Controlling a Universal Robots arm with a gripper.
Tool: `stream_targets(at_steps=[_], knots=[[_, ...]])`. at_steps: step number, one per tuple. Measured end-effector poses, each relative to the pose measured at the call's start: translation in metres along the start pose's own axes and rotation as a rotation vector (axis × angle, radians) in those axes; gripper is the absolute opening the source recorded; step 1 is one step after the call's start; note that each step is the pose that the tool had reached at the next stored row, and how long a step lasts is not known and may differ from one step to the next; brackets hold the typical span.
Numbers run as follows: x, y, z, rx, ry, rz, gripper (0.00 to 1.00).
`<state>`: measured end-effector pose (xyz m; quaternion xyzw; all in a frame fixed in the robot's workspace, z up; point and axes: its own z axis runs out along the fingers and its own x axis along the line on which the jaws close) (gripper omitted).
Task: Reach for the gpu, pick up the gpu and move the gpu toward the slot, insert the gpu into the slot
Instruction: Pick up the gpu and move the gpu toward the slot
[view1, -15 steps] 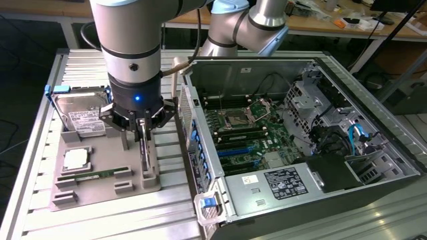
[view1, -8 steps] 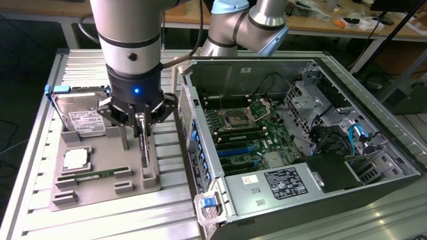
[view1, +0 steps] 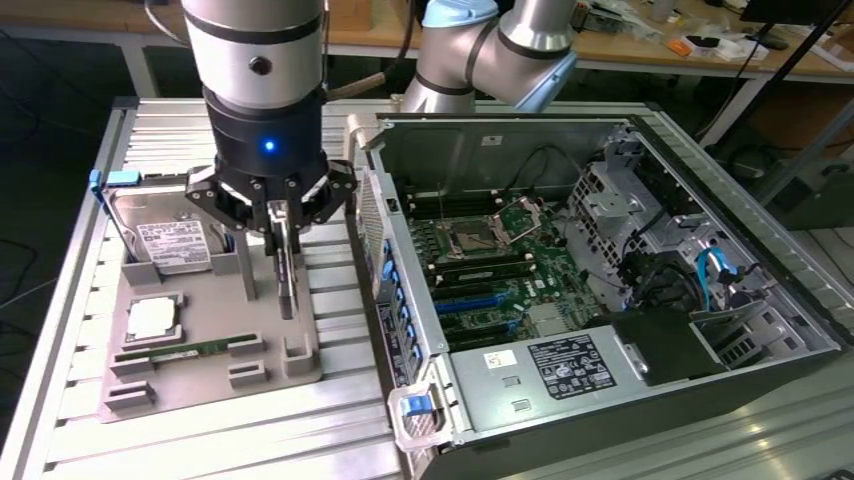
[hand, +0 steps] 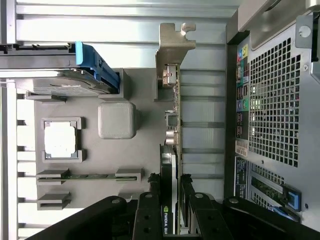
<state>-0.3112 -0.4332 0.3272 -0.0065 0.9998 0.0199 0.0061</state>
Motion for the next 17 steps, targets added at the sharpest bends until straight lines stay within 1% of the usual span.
stream_targets(at_steps=[2,12,13,14,17], knots=[[0.0,0.0004,-0.0093,0.0001,0.0001,0.0,0.27],[-0.001,0.0017,-0.0425,0.0001,0.0,0.0,0.27],[-0.001,0.0018,-0.0463,0.0,0.0001,0.0,0.27],[-0.001,0.0021,-0.0528,0.0,0.0,0.0,0.27],[-0.001,0.0025,-0.0627,0.0,-0.0001,0.0,0.27]])
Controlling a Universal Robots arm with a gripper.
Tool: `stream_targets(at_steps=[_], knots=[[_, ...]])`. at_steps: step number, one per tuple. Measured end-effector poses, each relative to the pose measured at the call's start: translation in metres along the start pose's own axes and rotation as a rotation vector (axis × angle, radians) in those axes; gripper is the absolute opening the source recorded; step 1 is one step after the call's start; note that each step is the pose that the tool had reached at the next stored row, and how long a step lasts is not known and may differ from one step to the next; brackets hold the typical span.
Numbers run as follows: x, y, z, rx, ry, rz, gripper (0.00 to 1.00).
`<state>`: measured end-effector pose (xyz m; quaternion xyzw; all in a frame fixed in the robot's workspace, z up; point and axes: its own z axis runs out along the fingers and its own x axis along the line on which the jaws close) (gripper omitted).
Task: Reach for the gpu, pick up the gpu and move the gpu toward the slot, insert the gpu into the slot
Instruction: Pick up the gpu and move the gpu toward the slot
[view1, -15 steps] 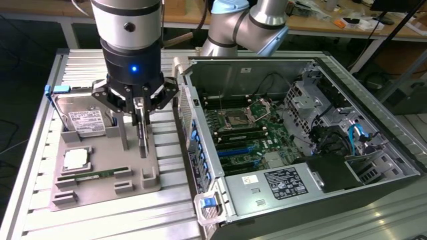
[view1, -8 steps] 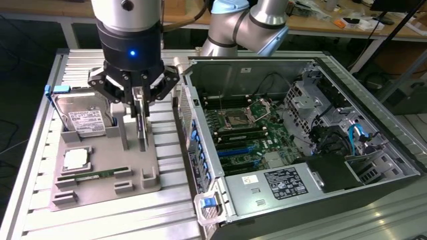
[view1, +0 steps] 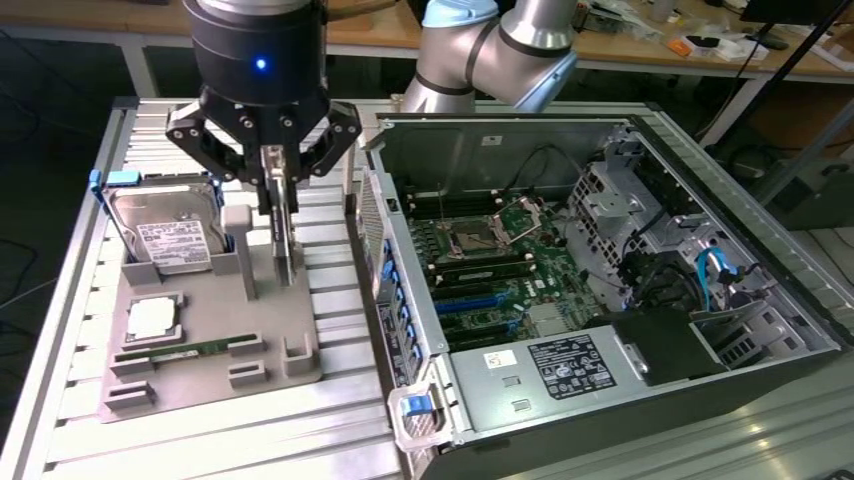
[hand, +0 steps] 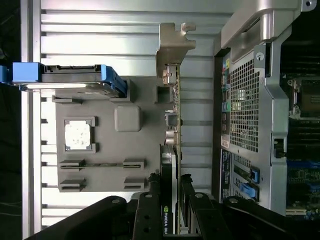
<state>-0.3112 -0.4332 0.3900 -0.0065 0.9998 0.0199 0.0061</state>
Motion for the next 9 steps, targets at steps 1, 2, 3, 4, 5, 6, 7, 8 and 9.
stream_targets(at_steps=[1,2,3,4,5,6,7,8,9], knots=[[0.0,0.0001,-0.0035,0.0001,0.0001,0.0,0.27],[0.0,0.0003,-0.0067,0.0,0.0001,0.0,0.27],[0.0,0.0004,-0.0099,0.0,0.0001,0.0,0.27],[0.0,0.0005,-0.0132,0.0,0.0001,0.0,0.27],[0.0,0.0007,-0.0163,0.0001,0.0001,0.0,0.27],[0.0,0.0008,-0.0194,0.0,0.0002,0.0,0.27],[0.0,0.0009,-0.0221,0.0,0.0,0.0,0.27],[0.0,0.001,-0.0249,-0.0001,0.0,0.0,0.27],[0.0,0.0011,-0.0277,0.0001,0.0001,0.0,0.27]])
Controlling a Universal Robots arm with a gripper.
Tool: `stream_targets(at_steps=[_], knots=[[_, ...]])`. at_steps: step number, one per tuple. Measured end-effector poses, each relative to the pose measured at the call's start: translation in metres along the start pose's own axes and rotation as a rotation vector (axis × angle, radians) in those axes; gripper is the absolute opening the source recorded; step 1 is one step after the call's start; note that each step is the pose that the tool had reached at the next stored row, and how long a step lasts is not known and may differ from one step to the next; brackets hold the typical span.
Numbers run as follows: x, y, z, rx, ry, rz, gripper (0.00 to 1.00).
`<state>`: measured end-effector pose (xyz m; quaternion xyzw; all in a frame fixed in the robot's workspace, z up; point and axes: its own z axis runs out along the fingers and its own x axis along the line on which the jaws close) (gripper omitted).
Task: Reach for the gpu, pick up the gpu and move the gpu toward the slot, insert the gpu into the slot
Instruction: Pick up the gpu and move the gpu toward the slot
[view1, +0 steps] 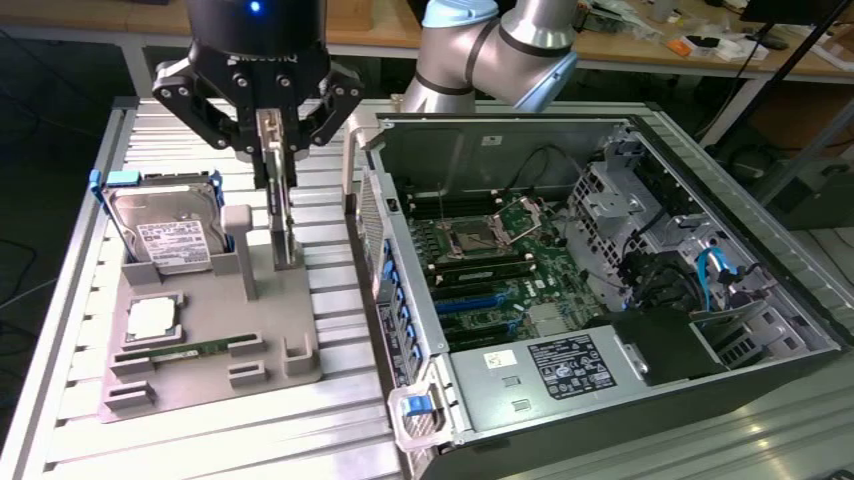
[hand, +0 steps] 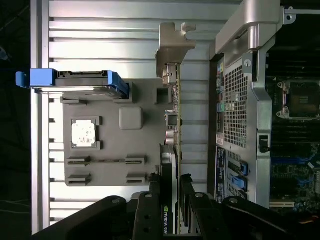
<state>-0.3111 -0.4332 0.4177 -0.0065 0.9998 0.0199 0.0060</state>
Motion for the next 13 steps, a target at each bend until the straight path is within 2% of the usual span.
stream_targets(at_steps=[5,13], knots=[[0.0,0.0005,-0.0121,0.0,0.0,0.0,0.27],[-0.01,0.0005,-0.0145,-0.0001,0.0,0.0,0.27]])
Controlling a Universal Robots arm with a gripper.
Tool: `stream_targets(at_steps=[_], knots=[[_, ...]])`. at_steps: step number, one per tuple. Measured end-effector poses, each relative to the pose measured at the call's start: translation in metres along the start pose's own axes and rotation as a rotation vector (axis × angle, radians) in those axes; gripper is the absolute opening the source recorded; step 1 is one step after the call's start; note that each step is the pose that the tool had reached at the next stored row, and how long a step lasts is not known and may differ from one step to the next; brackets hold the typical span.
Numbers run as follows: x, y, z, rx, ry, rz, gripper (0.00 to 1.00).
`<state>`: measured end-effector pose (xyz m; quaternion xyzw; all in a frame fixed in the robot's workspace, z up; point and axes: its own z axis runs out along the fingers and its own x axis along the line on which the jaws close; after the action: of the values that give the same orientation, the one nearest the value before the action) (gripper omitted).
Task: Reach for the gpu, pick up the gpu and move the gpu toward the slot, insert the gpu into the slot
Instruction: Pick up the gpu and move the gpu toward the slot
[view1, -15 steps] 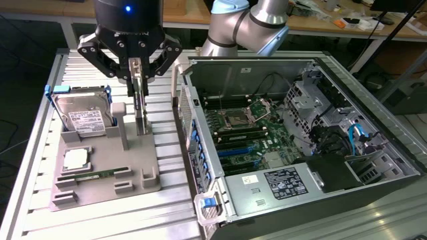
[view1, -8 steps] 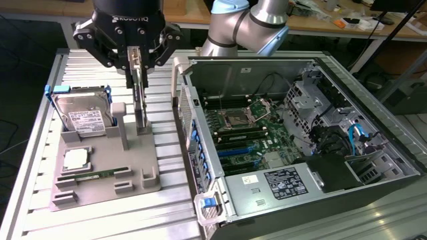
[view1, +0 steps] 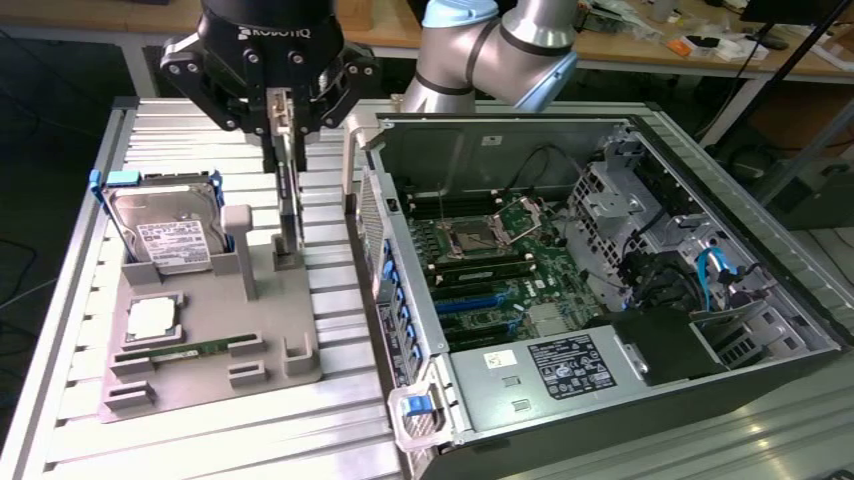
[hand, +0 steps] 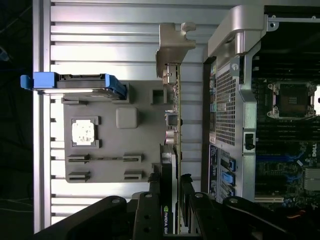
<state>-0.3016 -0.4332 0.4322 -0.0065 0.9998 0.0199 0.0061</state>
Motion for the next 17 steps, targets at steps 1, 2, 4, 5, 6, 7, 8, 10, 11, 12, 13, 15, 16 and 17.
stream_targets(at_steps=[1,2,4,5,6,7,8,10,11,12,13,15,16,17], knots=[[-0.001,0.0,0.0,0.0,0.0,0.0,0.27],[-0.003,0.0,0.0,0.0,0.0,0.0,0.27],[-0.006,-0.0001,0.0,0.0,0.0,0.0,0.27],[-0.007,-0.0001,0.0,0.0,-0.0001,0.0,0.27],[-0.009,-0.0001,0.0,0.0,0.0,0.0,0.27],[-0.01,-0.0001,0.0,0.0,0.0,0.0,0.27],[-0.012,-0.0002,-0.0001,0.0001,0.0,0.0,0.27],[-0.014,-0.0002,-0.0014,0.0002,0.0003,0.0,0.27],[-0.015,-0.0001,-0.0031,0.0002,0.0002,0.0,0.27],[-0.016,0.0,-0.0051,0.0001,0.0001,0.0,0.27],[-0.017,0.0,-0.0071,0.0001,0.0003,0.0,0.27],[-0.02,0.0001,-0.0083,-0.0001,0.0018,0.0,0.27],[-0.022,0.0,-0.0083,-0.0001,0.0036,0.0,0.27],[-0.024,0.0,-0.0084,0.0,0.0063,0.0,0.27]])
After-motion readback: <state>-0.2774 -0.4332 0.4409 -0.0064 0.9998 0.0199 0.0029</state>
